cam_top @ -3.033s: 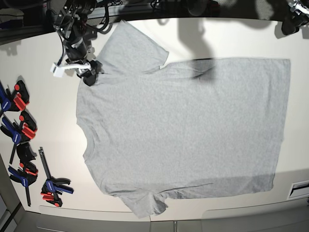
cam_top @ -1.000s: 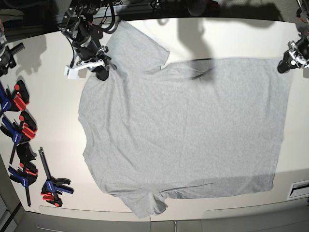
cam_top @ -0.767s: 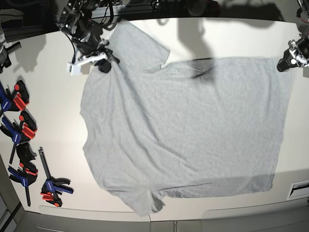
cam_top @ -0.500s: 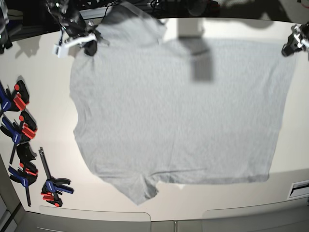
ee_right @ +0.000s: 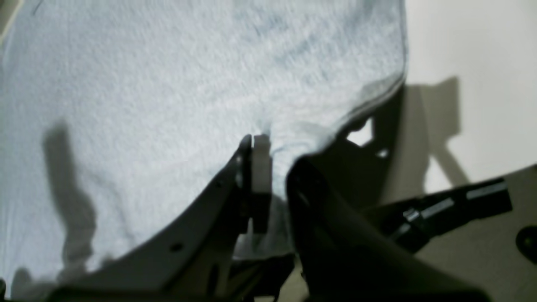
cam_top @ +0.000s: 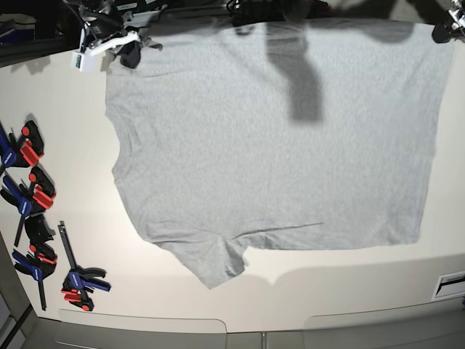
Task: Fold the T-shirt properly
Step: 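Grasp the shirt's shoulder corner with the left gripper and pull both corners taut, then release the sleeve and reposition the right gripper on the shirt edge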
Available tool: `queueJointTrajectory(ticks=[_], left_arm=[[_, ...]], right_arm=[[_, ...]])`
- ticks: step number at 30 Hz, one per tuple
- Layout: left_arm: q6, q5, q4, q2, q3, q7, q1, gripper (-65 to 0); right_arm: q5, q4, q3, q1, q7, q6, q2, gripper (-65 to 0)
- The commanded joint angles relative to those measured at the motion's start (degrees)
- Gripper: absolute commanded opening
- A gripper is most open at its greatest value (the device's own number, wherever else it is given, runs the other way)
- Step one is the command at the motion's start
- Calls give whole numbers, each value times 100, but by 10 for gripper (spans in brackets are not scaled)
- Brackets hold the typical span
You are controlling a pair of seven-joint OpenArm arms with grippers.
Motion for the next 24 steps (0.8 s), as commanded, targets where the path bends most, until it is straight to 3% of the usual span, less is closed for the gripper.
queueJointTrajectory(ticks=[1, 6, 10, 16, 21, 24], left_arm=[[-34, -119, 219, -90, -151, -72, 85, -650], [-34, -59, 525, -55, 9, -568, -326, -650], [-22, 634, 525, -55, 643, -1001, -942, -650], [317, 1703, 522, -79, 968, -1659, -1652, -650], [369, 2109, 522, -184, 964, -1939, -1818, -650], [649, 2391, 522, -184, 957, -2229, -1814, -650]], right_arm=[[81, 175, 28, 2, 227, 42, 33, -650], [-271, 188, -129, 568, 361, 44, 37, -650], [-920, -22, -769, 1110, 555, 33, 37, -650], [-2083, -721, -1493, 1860, 938, -358, 37, -650], [-2293, -1419, -1510, 2277, 1156, -538, 44, -650], [-2308, -1641, -1504, 2369, 1320, -651, 90, -650]])
